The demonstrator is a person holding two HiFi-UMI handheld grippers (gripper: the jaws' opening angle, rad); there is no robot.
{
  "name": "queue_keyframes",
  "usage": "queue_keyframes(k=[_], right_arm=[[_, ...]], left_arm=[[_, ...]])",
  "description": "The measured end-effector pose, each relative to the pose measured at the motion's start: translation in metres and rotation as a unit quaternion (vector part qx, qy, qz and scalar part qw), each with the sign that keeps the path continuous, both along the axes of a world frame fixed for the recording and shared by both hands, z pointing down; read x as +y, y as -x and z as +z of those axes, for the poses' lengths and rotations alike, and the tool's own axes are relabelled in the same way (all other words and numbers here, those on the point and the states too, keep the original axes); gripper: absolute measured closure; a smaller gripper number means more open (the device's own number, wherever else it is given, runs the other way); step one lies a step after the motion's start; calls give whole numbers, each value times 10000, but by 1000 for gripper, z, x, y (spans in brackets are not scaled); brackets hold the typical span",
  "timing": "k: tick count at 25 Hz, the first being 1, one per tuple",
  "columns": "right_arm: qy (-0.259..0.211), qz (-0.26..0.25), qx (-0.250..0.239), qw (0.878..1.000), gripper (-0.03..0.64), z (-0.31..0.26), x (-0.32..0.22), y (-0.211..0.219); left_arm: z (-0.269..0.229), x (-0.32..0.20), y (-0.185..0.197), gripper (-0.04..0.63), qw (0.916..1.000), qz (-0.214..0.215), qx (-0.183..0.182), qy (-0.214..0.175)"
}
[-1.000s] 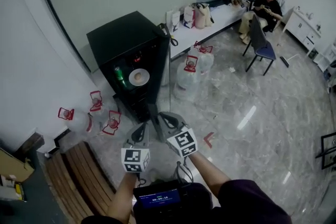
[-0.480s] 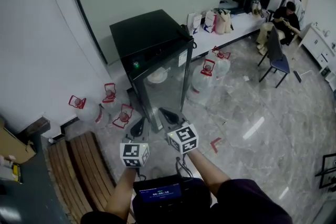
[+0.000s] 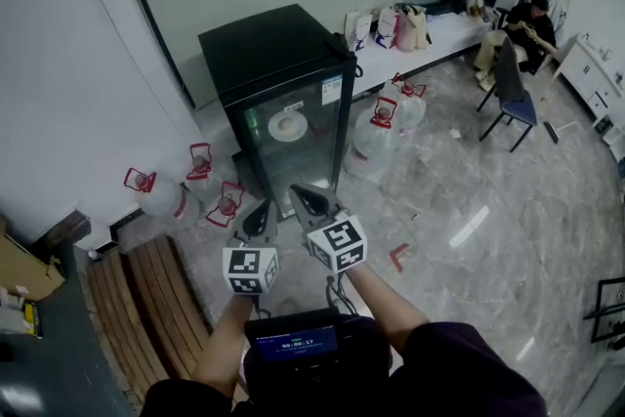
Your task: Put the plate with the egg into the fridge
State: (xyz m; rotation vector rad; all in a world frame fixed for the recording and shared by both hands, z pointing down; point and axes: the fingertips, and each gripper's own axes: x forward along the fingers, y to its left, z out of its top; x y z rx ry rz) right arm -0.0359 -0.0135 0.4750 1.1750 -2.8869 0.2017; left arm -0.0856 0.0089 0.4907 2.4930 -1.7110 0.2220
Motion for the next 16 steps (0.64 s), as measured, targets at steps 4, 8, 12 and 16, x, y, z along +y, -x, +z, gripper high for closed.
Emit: queue_keyframes(k=[4, 8, 12, 16], right_arm=[[-82, 36, -46, 9999, 609, -2, -5, 0], [-56, 65, -67, 9999, 609, 0, -4, -4], [-29, 98, -79, 9999, 609, 0, -4, -11], [-57, 119, -106, 9999, 609, 0, -8, -20]], left_arm=[[-1, -6, 3, 587, 10000, -27, 10, 19], [3, -4, 3, 586, 10000, -56, 4, 59], [4, -5, -1, 587, 9999, -76, -13, 92], [7, -7, -8, 586, 9999, -93, -33, 125]])
